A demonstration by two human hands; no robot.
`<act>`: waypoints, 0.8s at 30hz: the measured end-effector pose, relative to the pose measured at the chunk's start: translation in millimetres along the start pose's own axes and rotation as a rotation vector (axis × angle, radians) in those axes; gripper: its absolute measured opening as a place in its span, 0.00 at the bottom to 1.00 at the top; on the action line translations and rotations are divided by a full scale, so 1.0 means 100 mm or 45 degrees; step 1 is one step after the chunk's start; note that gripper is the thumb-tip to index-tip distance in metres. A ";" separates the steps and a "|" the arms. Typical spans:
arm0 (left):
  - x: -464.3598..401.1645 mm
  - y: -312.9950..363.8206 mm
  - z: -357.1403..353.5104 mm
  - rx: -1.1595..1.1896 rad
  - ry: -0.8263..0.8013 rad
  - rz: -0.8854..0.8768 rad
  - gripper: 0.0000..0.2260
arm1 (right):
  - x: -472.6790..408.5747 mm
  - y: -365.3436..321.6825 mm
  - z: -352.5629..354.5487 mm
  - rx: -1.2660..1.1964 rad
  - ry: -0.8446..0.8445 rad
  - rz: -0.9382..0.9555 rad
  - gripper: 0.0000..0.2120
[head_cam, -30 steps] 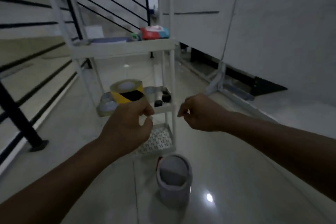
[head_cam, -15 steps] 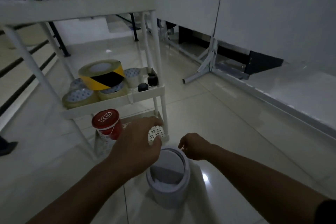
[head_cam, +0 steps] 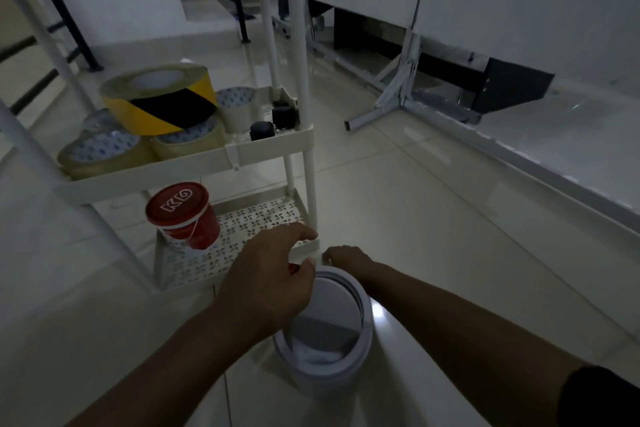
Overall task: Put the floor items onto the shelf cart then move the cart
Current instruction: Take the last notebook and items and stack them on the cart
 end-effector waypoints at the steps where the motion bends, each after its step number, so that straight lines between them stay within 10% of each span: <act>1: 0.00 0.00 0.01 0.005 0.007 0.002 0.15 | 0.01 -0.01 0.02 -0.018 -0.019 -0.026 0.15; 12: 0.19 0.21 0.29 -0.030 0.093 0.023 0.16 | 0.66 0.06 0.43 -0.534 0.156 -0.185 0.10; 24: 0.43 1.03 1.25 -0.158 0.296 -0.137 0.14 | 1.99 -0.43 1.91 -0.508 0.746 0.308 0.04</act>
Point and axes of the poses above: each hand's wrist, its own x-axis away from the middle knuckle, its own z-axis out of the back of the hand, y = z × x, the point moved 2 cm from there along -x, towards the middle knuckle, and after that the axes turned 9 degrees about y, right-handed, at the moved point
